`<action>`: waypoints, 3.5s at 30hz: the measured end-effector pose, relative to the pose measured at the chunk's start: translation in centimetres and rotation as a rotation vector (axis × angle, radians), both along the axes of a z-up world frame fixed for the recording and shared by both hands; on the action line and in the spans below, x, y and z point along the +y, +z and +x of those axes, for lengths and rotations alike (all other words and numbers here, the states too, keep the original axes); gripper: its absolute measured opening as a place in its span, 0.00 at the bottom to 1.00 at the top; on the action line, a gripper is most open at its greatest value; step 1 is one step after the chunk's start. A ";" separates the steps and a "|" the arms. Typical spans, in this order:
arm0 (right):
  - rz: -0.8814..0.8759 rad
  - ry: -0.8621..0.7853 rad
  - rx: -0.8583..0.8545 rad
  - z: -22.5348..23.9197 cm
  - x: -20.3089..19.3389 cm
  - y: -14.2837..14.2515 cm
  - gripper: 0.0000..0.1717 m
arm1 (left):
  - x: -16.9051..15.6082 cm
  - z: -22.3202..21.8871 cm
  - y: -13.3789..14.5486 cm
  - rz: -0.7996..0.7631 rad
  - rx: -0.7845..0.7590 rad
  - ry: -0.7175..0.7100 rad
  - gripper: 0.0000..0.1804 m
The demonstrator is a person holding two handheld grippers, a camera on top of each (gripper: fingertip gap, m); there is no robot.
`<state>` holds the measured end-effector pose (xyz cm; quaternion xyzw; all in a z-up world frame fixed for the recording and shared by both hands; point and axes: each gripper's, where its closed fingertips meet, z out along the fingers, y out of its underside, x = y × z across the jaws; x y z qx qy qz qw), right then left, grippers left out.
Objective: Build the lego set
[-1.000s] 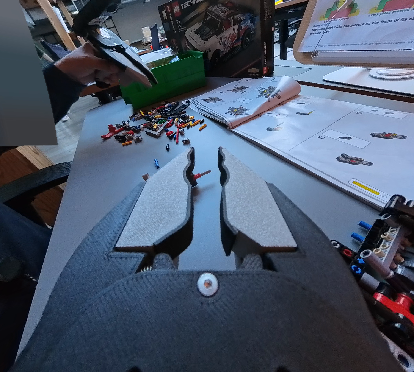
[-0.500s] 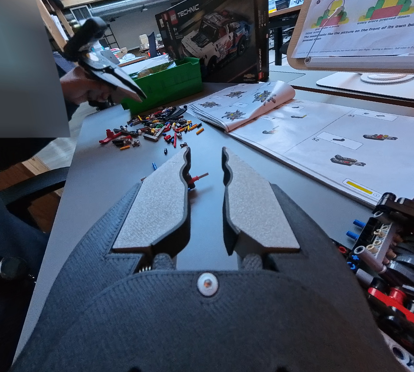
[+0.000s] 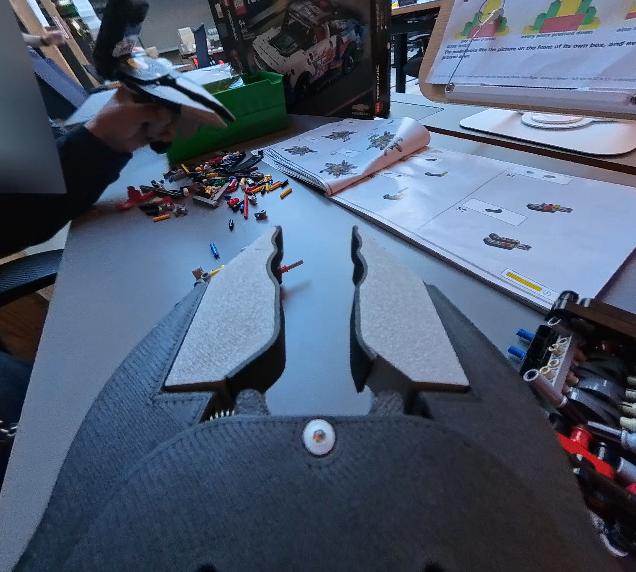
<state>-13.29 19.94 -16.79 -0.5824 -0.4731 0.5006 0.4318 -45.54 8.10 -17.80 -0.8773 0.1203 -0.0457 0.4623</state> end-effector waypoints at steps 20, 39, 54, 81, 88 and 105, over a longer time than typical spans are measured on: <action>0.084 -0.020 -0.057 -2.3 1.1 -0.6 0.26 | 3.5 -1.1 2.4 0.182 0.041 0.104 0.11; 0.160 -0.150 0.147 -1.4 4.1 3.7 0.26 | 3.6 -2.1 1.4 0.125 0.023 0.148 0.08; 0.327 -0.679 0.425 11.9 6.9 10.1 0.22 | 2.8 -1.6 1.8 0.167 0.037 0.133 0.03; 0.087 -0.370 -0.205 15.9 9.6 -1.6 0.28 | -6.4 17.1 -0.6 -0.108 0.043 -0.139 0.16; 0.187 -0.332 -0.070 17.6 6.8 1.0 0.13 | -4.9 19.6 -0.7 -0.206 0.055 -0.072 0.16; 0.194 -0.174 -0.102 15.8 3.6 -0.6 0.14 | -8.1 24.4 -2.9 0.017 -0.004 -0.118 0.14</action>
